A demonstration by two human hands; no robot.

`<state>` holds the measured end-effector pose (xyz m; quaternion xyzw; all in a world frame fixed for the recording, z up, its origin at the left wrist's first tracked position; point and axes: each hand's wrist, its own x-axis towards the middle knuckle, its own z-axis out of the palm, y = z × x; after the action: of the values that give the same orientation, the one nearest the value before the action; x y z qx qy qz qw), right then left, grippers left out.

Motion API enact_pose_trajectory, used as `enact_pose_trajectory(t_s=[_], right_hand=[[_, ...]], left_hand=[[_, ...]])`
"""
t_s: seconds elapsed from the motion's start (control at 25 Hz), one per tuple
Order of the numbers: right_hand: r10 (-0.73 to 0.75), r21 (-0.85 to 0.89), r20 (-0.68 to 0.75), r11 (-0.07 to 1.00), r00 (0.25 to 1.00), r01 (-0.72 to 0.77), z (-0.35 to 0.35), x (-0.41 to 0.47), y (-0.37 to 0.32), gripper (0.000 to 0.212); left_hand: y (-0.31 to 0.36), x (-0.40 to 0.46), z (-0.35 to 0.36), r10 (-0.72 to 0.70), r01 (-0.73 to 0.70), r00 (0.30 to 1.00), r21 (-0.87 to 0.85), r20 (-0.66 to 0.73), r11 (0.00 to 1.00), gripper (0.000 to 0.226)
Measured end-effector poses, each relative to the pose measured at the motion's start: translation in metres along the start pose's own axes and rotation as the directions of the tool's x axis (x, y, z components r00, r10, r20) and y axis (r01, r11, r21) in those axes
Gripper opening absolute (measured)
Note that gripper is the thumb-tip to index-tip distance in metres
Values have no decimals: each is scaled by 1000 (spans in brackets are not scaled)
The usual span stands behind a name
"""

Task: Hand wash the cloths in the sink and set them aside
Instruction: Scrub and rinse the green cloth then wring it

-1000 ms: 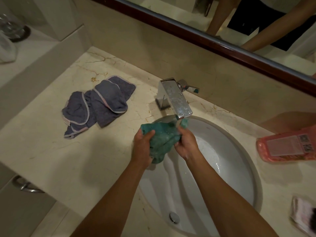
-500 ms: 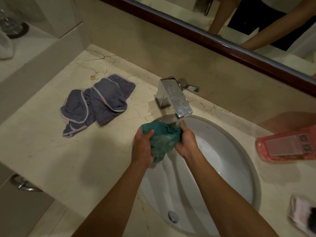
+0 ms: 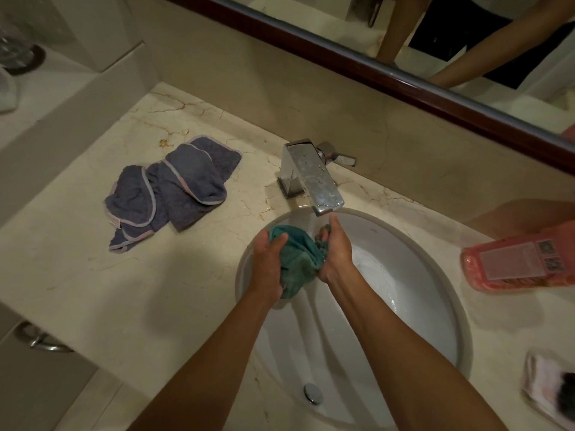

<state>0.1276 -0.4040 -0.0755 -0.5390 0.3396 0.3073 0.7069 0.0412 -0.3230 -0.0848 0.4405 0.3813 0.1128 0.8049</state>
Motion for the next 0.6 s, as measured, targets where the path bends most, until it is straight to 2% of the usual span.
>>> enact_pose_trajectory(t_s=[0.08,0.2,0.32,0.44,0.52,0.6], right_hand=[[75,126,111,988,991,-89,-5,-2,-2,55],[10,183,259,981,966,-59,-2,-4,-5,45],[-63,276,190,961,980,8,12,-2,-8,44],[-41,363,75,932,996,11,25,6,-11,59],[-23,410,62,912,998,-4,31,9,-12,66],[-42,487,53,873,998,11,36,10,-14,62]], left_hand=[[-1,-2,4,-24,25,1000,-23,15,999,22],[0,0,9,-24,28,999,-101,39,995,30],[2,3,8,-15,17,1000,-106,14,994,28],[4,4,4,-22,19,999,-75,-38,997,21],[5,4,2,-3,1,999,-32,-54,1000,16],[6,4,2,16,-15,999,9,-52,1000,15]])
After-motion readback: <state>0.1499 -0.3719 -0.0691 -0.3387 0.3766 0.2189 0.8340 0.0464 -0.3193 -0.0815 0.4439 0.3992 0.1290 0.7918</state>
